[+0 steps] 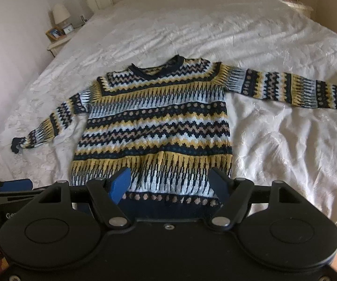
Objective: Fold small clothes
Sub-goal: 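Reach the right gripper to the black sleeve cuff and grasp it, then carry the held sleeve across the sweater body with the right gripper and release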
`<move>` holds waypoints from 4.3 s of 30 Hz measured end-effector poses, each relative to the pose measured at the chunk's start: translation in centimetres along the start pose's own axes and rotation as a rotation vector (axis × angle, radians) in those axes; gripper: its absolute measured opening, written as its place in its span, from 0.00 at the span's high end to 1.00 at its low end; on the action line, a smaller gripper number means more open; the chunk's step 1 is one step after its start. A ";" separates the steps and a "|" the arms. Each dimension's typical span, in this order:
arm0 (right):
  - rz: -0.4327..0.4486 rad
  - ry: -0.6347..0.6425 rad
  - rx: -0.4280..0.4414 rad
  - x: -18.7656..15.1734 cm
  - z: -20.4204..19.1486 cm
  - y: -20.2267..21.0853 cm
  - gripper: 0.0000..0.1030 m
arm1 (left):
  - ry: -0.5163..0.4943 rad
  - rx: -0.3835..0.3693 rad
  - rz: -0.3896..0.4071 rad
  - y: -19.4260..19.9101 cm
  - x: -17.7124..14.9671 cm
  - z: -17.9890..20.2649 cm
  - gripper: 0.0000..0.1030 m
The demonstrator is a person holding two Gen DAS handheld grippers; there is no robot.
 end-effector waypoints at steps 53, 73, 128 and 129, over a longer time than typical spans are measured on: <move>0.091 -0.276 -0.338 14.9 45.4 -2.8 0.11 | 0.139 0.002 -0.065 -8.8 13.1 14.2 0.54; 0.015 -0.359 -0.233 14.2 49.0 -5.9 0.71 | 0.155 -0.035 -0.082 -9.0 13.1 14.6 0.38; 0.001 -0.051 0.340 22.6 -6.2 -28.7 0.29 | 0.240 -0.105 -0.109 -21.5 11.4 -16.1 0.38; 0.000 -0.071 0.308 22.4 -5.0 -28.4 0.29 | 0.234 -0.107 -0.108 -21.6 11.6 -15.9 0.38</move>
Point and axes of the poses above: each gripper's, at about its wrist camera, not at the fingertips, and y roughly against the way its jaws point, z to its right, x to its top, the point moved 2 cm from there along -y, roughly the way its jaws point, and after that the axes turned 11 degrees about x, right-handed, at the moved point
